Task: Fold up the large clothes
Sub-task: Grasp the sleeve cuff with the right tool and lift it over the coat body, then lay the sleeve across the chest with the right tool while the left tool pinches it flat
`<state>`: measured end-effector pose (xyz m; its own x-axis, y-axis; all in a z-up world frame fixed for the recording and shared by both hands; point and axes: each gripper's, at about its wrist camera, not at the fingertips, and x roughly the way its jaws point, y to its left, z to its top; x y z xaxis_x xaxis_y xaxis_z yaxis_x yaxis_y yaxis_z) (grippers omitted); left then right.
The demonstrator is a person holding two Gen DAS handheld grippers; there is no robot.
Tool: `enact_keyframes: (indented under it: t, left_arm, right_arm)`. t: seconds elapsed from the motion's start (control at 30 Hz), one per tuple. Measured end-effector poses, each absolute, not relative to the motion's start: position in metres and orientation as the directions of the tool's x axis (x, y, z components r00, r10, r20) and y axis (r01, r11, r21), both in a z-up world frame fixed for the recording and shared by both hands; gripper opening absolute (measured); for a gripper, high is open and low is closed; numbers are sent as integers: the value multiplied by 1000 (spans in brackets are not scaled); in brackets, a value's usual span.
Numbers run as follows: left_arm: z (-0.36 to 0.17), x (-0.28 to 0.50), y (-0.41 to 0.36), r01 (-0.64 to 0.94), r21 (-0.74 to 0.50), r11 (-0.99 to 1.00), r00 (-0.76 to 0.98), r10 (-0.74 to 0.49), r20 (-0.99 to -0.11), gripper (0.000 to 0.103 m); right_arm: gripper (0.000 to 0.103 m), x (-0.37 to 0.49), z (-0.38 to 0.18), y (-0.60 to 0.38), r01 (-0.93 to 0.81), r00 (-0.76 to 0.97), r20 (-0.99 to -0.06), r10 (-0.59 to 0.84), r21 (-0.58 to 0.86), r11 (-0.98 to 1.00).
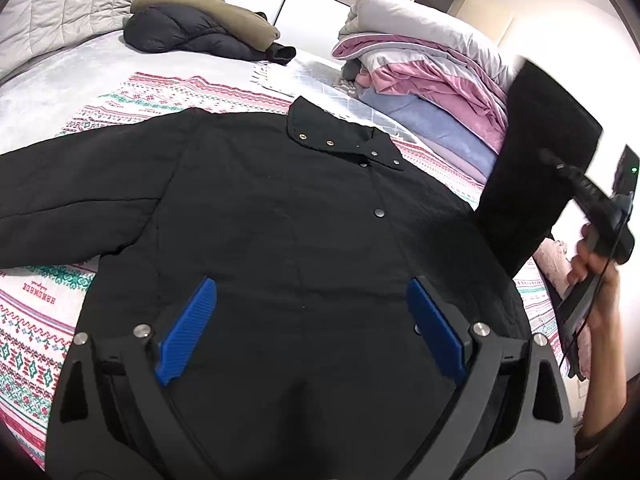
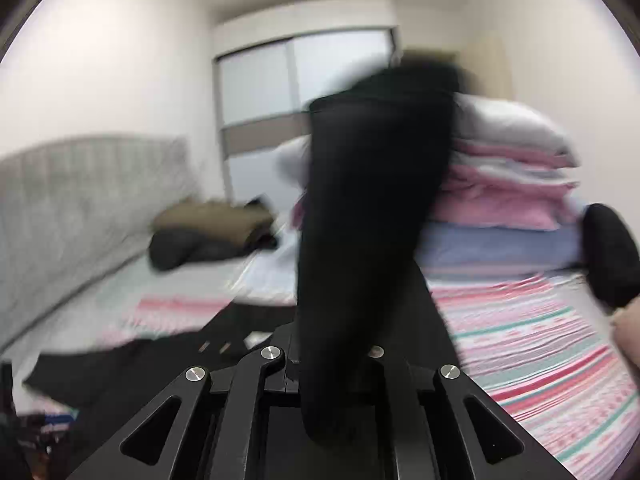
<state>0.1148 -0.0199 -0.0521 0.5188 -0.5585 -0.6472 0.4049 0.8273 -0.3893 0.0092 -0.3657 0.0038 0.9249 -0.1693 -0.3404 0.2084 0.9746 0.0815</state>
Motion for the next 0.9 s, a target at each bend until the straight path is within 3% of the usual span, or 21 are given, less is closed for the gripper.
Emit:
enact_keyframes:
  t: [0.2,0.27,0.33,0.37,0.4,0.43,0.67,0.77,0.8,0.87,0.9]
  left_arm:
    - [-60,117,-22,410,-369,834,505,-545,-669,96]
    - [-59,116,-23,419,-366,831,502,-548,-669,96]
    - [-58,115,-25,428,-368,825,496,-555,-668,96]
    - [-58,116,-26,435,-376,818,488,-565,-665,96]
    - [-58,118,-28,441,-389,809,476,-578,-663,96]
    - [-58,121,-31,442,-398,804,466,-585,-663,96]
    - [-62,164,-82,478,-508,717,346,-685,-641,96]
    - [-80,188,-111,464,-537,704,289,-694,-660,96]
    - [-90,197,-122,452,-535,714,275,-682,-677,94]
    - [-105,210,-136,428,-543,722,248,-672,-698,77]
    - [-112,215,-143,415,-553,723,240,-673,-700,62]
  right_arm:
    - [16,49,-82,-322,171,850,-526,-30,222,960]
    - [26,55,-111,-322,156,810,-583,60,313,937]
    - [47,55,-138,-326,123,770,-612,181,420,899]
    - [52,58,-145,-326,105,762,-610,218,449,887]
    - [66,59,-148,-327,77,742,-618,259,463,883]
    - [70,61,-147,-328,61,720,-636,277,456,888]
    - [83,39,-102,-361,-84,739,-538,405,523,848]
    - [83,24,-83,-375,-92,763,-556,330,412,906]
    - [83,19,-79,-383,-72,776,-561,288,375,924]
    - [83,13,-75,-409,-4,790,-575,211,340,940]
    - [83,12,-76,-425,43,792,-585,173,337,941]
